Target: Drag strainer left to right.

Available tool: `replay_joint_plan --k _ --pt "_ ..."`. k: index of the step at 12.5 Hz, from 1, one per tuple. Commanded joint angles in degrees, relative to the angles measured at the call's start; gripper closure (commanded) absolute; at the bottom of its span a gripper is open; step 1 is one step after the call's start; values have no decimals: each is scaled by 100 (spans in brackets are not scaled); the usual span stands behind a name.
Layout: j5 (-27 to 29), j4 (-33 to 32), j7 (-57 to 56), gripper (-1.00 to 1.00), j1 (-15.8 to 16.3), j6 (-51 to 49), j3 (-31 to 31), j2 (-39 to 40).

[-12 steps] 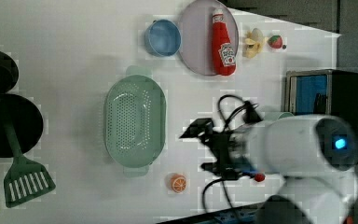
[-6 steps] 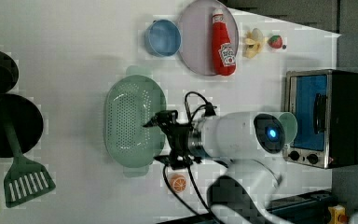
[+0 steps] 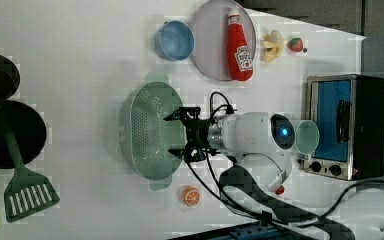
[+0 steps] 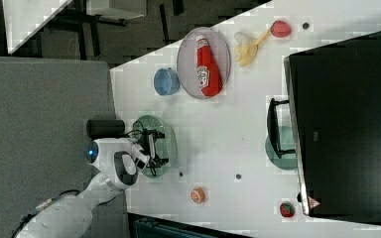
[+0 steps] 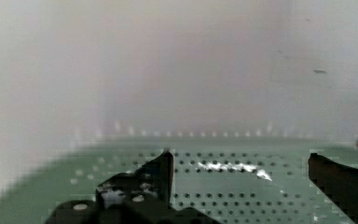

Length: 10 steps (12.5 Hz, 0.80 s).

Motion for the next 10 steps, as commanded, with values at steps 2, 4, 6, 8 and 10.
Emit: replay_joint_plan --k 2,4,6,8,10 --pt "98 206 224 -100 551 352 -290 219" --pt "94 166 226 -100 694 329 -467 217" --pt "90 168 223 -100 705 340 -622 216" --pt "88 131 217 -100 695 330 -787 189" --pt "86 96 176 -100 685 334 -971 154"
